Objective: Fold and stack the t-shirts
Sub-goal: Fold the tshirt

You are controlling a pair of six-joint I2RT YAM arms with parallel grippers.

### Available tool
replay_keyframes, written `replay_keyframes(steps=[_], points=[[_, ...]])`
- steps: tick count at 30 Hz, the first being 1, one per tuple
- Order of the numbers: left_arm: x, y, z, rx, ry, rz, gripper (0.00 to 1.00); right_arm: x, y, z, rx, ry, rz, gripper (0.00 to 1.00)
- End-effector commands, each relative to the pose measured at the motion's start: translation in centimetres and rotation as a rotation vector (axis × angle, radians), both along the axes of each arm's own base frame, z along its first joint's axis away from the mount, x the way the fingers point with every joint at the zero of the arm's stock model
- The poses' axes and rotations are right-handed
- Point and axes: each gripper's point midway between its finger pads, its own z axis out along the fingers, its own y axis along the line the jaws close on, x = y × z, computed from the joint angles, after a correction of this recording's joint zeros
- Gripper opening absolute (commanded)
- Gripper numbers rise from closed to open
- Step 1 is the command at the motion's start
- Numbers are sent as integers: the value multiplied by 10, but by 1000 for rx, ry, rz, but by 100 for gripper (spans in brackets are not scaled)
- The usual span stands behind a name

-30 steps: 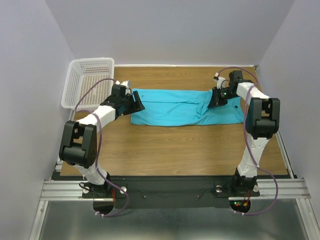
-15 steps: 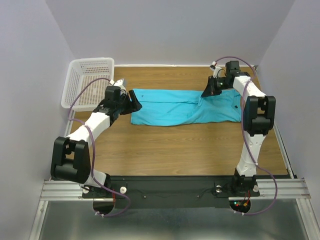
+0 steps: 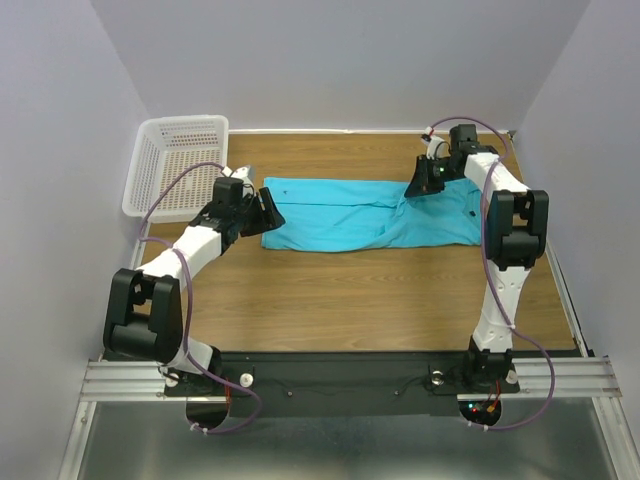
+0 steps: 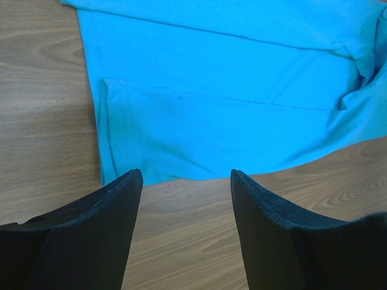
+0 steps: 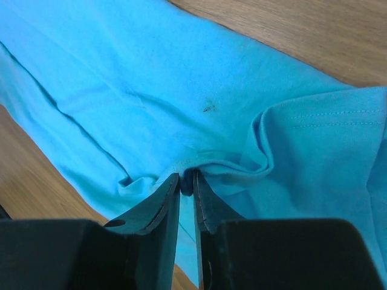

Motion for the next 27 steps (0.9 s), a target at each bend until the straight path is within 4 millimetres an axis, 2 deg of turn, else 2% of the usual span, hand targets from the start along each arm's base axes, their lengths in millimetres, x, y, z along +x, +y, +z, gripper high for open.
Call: replay_keyframes(steps=[1,3,5,6,8,9,10,11,13,15,16,17,18,19,20,21,22,23,24,25,27], points=[[6,-2,5,-3,-25,-18,71,6,6,21,27,-60,4,24],[6,-2,6,-7,-25,-18,71,5,13,20,85,-40,25,27],[5,-2,4,-6,-22,-18,71,5,21,22,139,-26,47,36],[5,-2,3,-4,-20,-16,71,2,38,25,192,-15,91,41],[4,-2,3,-4,-19,-14,71,2,49,28,251,-6,127,45],[4,-2,3,-4,-18,-16,71,3,57,41,300,-23,164,48],[4,-2,2,-7,-15,-16,71,2,66,35,326,-8,190,52],[4,-2,2,-8,-15,-17,71,4,69,39,351,-6,200,55],[4,-3,5,-10,-21,-18,71,4,76,50,395,-25,240,56],[4,-2,6,-6,-26,-16,71,6,72,59,354,-89,252,58],[4,-2,6,-4,-25,-17,71,1,69,56,325,-99,251,59],[5,-1,5,-2,-24,-17,71,-1,63,79,281,-190,269,59],[4,-2,4,-3,-20,-17,71,-2,55,78,217,-214,247,59],[4,-2,3,-5,-16,-15,71,-10,43,92,163,-262,230,59],[4,-2,2,-3,-13,-14,71,-10,32,75,116,-231,190,59],[4,-2,1,-4,-11,-13,71,-12,19,93,56,-283,157,59],[3,-2,-3,-5,0,-8,71,-6,-16,89,-42,-288,64,59],[3,0,-4,0,3,2,71,-16,-32,78,-63,-259,32,59],[1,1,-7,-4,13,14,71,-20,-51,87,-98,-286,-2,58],[1,1,-7,-4,14,18,71,-22,-84,83,-121,-272,-71,57],[0,1,-12,-7,22,27,70,-32,-112,70,-155,-258,-99,56]])
